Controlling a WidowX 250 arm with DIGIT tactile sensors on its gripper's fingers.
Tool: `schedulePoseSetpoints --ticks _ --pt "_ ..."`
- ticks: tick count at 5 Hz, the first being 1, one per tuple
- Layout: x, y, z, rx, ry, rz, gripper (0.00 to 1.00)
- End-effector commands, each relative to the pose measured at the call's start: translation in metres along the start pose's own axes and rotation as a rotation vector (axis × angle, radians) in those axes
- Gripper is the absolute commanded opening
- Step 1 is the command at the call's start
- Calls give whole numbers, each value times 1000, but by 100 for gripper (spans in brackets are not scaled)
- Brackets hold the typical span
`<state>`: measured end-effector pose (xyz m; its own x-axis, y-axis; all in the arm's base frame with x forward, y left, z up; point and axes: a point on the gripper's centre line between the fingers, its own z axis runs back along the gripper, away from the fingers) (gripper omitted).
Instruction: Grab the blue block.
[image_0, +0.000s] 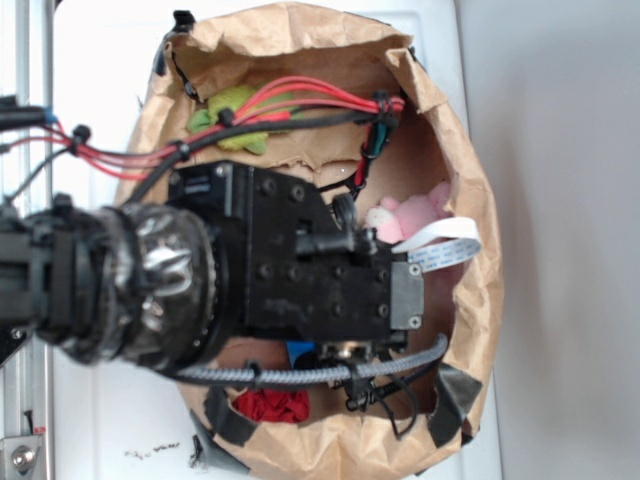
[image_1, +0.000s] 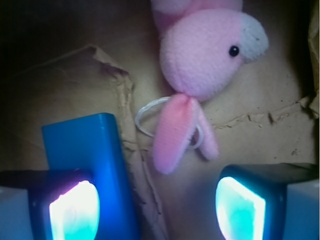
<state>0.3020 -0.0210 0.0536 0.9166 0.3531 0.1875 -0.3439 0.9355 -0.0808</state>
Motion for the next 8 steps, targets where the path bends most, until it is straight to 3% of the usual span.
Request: schedulePoseSetpoints --ticks 1,5,6,8 --pt "-1 -27 15 -21 -12 7 100" --pt "-4 -32 33 -64 -27 6 100" --pt "-9 -42 36 -80 -33 -3 100" --pt "-16 -59 23 -62 -56 -7 100"
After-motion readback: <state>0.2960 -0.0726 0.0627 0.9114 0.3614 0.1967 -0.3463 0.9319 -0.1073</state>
